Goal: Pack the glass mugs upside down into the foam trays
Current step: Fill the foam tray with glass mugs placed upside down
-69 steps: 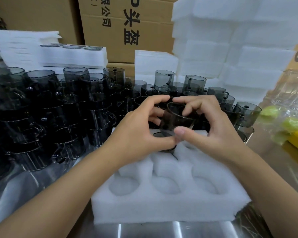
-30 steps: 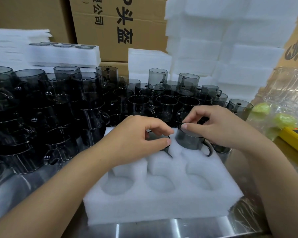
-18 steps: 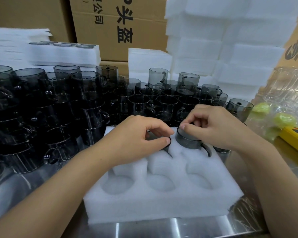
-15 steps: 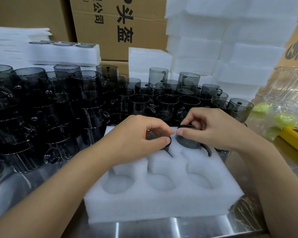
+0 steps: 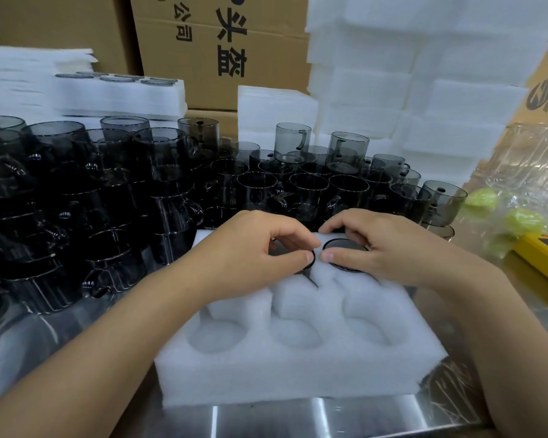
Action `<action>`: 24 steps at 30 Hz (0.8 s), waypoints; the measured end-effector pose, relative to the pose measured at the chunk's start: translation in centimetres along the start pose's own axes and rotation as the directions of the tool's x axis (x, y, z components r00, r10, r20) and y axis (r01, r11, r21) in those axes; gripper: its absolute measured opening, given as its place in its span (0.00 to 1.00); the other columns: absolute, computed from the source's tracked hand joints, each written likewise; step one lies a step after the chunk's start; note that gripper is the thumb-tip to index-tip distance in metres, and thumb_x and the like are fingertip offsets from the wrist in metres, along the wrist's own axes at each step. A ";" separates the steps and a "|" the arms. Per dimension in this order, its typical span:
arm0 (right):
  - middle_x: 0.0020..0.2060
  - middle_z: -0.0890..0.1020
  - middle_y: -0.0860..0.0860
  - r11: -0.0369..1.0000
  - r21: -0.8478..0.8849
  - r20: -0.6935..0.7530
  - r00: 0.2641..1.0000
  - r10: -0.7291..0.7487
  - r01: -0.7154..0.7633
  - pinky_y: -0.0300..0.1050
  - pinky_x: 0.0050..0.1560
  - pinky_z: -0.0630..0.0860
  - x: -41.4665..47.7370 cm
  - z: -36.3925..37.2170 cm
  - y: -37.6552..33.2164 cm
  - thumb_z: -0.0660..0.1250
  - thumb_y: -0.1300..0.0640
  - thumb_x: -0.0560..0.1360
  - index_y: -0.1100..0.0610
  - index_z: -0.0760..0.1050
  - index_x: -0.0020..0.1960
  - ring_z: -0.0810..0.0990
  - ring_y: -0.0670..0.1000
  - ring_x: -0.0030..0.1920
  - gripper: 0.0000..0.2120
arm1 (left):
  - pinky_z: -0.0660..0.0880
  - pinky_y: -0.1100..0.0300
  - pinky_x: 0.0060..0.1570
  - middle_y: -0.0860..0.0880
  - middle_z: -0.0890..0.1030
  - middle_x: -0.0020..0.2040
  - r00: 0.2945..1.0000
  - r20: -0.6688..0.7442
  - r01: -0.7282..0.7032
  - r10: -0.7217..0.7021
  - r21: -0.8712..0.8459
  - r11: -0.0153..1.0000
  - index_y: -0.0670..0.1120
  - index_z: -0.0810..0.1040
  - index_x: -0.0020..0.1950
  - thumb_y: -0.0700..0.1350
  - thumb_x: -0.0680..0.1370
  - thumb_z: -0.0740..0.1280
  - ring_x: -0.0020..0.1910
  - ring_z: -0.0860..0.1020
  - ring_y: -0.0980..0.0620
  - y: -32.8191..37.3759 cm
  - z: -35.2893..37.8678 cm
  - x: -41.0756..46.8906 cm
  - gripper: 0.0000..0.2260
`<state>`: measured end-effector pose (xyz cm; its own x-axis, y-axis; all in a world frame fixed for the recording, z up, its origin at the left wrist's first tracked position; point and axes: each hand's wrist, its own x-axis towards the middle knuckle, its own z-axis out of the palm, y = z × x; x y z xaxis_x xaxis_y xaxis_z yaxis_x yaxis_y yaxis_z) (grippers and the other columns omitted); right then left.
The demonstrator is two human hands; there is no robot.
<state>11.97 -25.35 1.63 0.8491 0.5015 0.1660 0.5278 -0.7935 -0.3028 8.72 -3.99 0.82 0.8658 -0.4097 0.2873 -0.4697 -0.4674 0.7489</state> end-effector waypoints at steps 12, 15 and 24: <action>0.42 0.70 0.36 0.997 -0.017 -0.050 0.996 -0.070 0.069 0.29 0.41 0.64 -0.1 0.7 1.1 0.49 0.22 0.62 0.39 0.72 0.65 0.72 0.38 0.43 0.38 | 0.71 0.69 0.30 0.66 0.80 0.41 1.000 0.024 0.001 -0.003 0.075 0.997 0.60 0.82 0.48 0.46 0.71 0.73 0.29 0.74 0.58 -0.9 -1.4 0.1 0.09; 0.39 0.71 0.39 0.998 -0.022 -0.059 0.996 -0.061 0.060 0.31 0.40 0.65 0.0 0.7 1.1 0.51 0.23 0.62 0.38 0.73 0.63 0.73 0.39 0.42 0.36 | 0.72 0.68 0.31 0.63 0.80 0.37 0.998 0.059 0.022 -0.025 0.050 0.999 0.60 0.83 0.49 0.45 0.72 0.73 0.30 0.72 0.59 -1.2 -1.6 0.2 0.10; 0.27 0.71 0.44 0.959 0.275 -0.680 0.720 0.139 0.074 0.36 0.33 0.66 2.8 -3.2 0.5 0.69 0.50 0.74 0.44 0.80 0.42 0.67 0.41 0.29 0.03 | 0.72 0.68 0.30 0.62 0.79 0.35 0.997 0.072 0.043 -0.041 -0.020 0.999 0.59 0.84 0.46 0.48 0.73 0.72 0.31 0.72 0.61 -1.8 -1.7 0.4 0.06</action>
<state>14.64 -25.42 4.97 0.6984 0.0167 0.7155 0.5637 -0.6288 -0.5356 10.22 -2.04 0.60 0.8696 -0.4458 0.2123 -0.4288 -0.4684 0.7725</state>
